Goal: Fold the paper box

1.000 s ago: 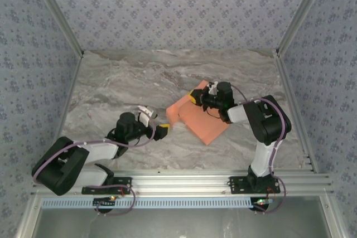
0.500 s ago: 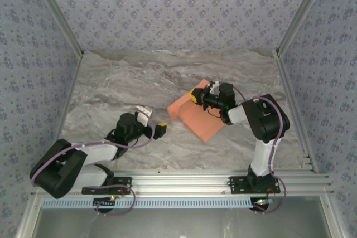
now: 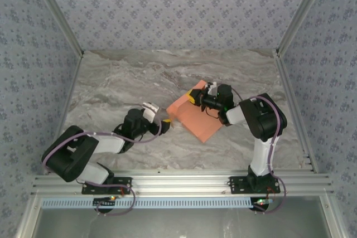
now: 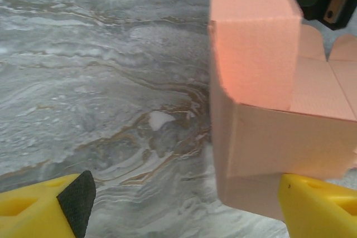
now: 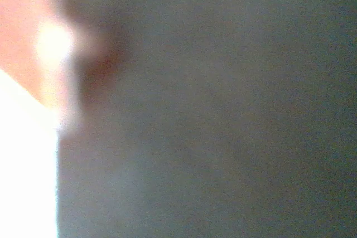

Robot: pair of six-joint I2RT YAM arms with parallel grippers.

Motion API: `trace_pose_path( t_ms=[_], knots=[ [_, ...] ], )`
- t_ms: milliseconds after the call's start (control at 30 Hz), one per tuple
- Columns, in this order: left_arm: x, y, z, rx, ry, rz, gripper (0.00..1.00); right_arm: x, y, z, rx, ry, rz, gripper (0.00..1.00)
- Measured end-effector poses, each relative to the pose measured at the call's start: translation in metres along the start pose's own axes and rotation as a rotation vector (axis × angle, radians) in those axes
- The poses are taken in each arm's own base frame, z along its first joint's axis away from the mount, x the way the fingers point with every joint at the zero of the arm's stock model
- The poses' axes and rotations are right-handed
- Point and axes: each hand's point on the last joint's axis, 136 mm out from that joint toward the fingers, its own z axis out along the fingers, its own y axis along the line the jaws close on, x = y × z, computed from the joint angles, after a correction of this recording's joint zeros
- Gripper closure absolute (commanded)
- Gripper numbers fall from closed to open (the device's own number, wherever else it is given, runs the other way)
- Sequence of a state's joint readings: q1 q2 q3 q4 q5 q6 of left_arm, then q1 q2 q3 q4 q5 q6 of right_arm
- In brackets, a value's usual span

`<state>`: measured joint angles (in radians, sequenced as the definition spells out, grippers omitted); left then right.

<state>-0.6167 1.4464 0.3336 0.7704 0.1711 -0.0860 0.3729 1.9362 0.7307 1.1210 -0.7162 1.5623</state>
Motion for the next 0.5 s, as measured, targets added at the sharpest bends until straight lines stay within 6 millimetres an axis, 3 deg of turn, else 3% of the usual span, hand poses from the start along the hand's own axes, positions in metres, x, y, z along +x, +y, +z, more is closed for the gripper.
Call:
trace_pose_path(
  t_ms=[200,333,500],
  knots=[
    [-0.015,-0.017,0.019,0.06,-0.007,0.023,0.3,0.0,0.0,0.0,-0.005,0.003,-0.003,1.0],
    [-0.013,-0.022,0.029,0.084,0.004,0.009,0.35,0.001,-0.001,0.0,-0.007,0.002,-0.005,1.0],
    [-0.014,-0.036,0.034,0.132,0.011,-0.002,0.49,0.002,-0.001,-0.002,-0.012,0.002,-0.009,1.0]
  ],
)
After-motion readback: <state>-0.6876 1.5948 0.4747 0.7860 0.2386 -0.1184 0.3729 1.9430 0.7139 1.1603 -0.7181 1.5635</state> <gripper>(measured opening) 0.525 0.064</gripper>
